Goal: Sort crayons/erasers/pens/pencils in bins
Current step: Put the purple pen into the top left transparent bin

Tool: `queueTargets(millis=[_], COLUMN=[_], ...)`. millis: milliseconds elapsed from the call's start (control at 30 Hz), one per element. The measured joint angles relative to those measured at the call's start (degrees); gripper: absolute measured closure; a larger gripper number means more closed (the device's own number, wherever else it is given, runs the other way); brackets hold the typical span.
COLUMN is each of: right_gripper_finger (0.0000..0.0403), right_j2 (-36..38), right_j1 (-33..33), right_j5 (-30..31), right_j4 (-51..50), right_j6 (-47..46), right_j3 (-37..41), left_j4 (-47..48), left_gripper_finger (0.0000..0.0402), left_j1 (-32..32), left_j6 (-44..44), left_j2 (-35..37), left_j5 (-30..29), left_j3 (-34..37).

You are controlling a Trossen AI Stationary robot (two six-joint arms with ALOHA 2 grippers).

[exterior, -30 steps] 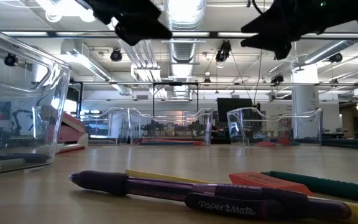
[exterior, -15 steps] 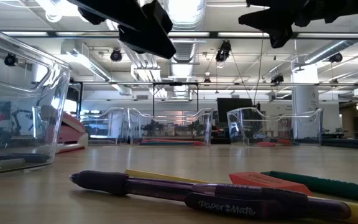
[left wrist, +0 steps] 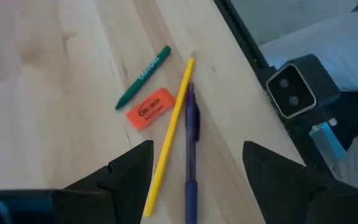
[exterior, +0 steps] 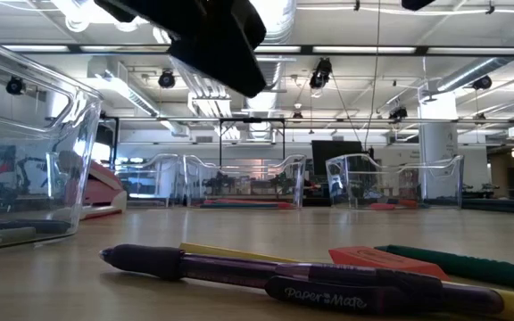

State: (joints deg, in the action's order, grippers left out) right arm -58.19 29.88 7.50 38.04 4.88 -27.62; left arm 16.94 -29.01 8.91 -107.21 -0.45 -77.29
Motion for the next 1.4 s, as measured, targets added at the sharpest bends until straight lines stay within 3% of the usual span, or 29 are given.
queueTargets(millis=[233,500,833,1067,1400], right_gripper_finger=[0.0193,0.0193,0.0193,0.0193,0.0193], right_j2=[0.02,-0.52,-0.52,-0.52,-0.57], right_j1=[0.50,0.49,0.47,0.47,0.47], right_j5=[1.03,14.79,15.22,15.28,16.57], right_j4=[-0.02,-4.69,-4.68,-4.43,-4.72], right_j6=[0.20,-0.89,-0.89,-0.87,-1.50], right_j3=[0.00,-0.02,-0.02,-0.02,-0.04], left_j4=[-0.12,-0.18,-0.07,15.61,16.54], left_gripper_finger=[0.0169,0.0169,0.0169,0.0169,0.0169], left_j1=[-0.79,-1.11,-1.88,-1.85,-1.87], left_j6=[-0.12,-0.18,1.58,2.33,1.16], left_j2=[-2.29,-3.02,-4.58,-6.95,-10.68], left_j5=[-1.77,-1.84,-1.85,-3.08,-2.59], left_j3=[-0.18,0.93,2.26,-6.72,-10.26])
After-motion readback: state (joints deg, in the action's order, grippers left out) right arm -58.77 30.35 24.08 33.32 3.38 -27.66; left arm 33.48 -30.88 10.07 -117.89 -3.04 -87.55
